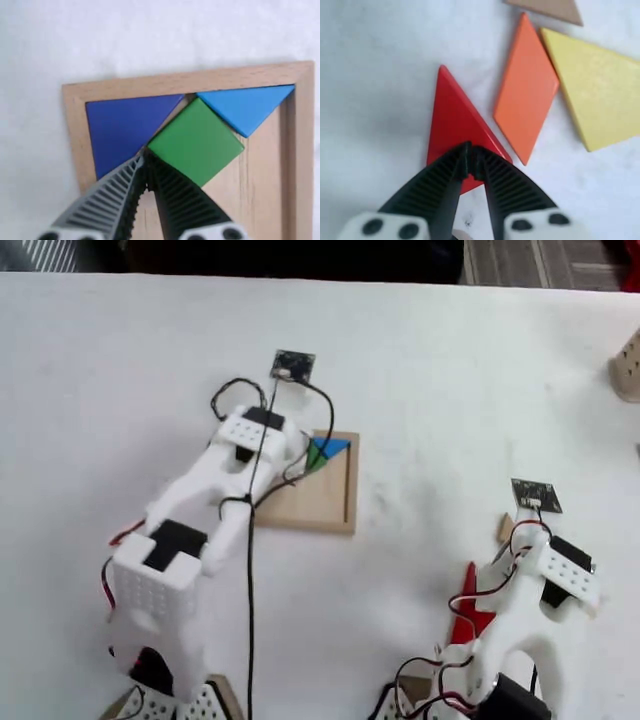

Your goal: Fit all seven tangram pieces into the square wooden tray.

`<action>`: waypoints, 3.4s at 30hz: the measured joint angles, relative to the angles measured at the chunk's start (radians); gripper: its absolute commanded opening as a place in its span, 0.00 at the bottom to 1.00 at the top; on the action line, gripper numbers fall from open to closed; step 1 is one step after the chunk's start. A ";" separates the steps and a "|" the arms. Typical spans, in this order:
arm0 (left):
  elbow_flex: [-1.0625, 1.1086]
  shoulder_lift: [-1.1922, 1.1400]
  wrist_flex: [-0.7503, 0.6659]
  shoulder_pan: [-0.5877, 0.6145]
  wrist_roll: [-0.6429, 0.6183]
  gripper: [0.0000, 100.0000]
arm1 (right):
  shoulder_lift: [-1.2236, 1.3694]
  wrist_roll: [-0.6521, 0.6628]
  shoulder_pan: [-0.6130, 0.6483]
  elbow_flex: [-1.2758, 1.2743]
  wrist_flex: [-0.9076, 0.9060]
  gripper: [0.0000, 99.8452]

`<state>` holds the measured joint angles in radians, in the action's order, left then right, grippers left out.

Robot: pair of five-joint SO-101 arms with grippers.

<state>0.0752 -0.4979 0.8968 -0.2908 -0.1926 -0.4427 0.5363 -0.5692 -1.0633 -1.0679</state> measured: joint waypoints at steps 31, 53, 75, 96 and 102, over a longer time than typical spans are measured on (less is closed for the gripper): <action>0.054 0.083 -0.008 -0.167 0.000 0.02 | 0.000 0.000 0.000 -0.003 0.005 0.02; 0.141 0.126 -0.209 -0.130 -0.002 0.02 | 0.000 0.000 0.000 -0.003 0.005 0.02; -0.035 -0.034 -0.219 -0.161 -0.002 0.02 | 0.000 0.000 0.000 -0.003 0.005 0.02; 0.259 0.583 0.061 -0.064 0.000 0.02 | 0.000 0.000 0.002 -0.005 0.028 0.02; 0.614 0.778 -0.087 0.103 0.000 0.02 | 0.000 0.000 0.002 -0.005 0.028 0.02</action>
<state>0.6889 0.2800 0.8094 -0.1880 -0.1926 -0.4427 0.5363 -0.5677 -1.0679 -1.0403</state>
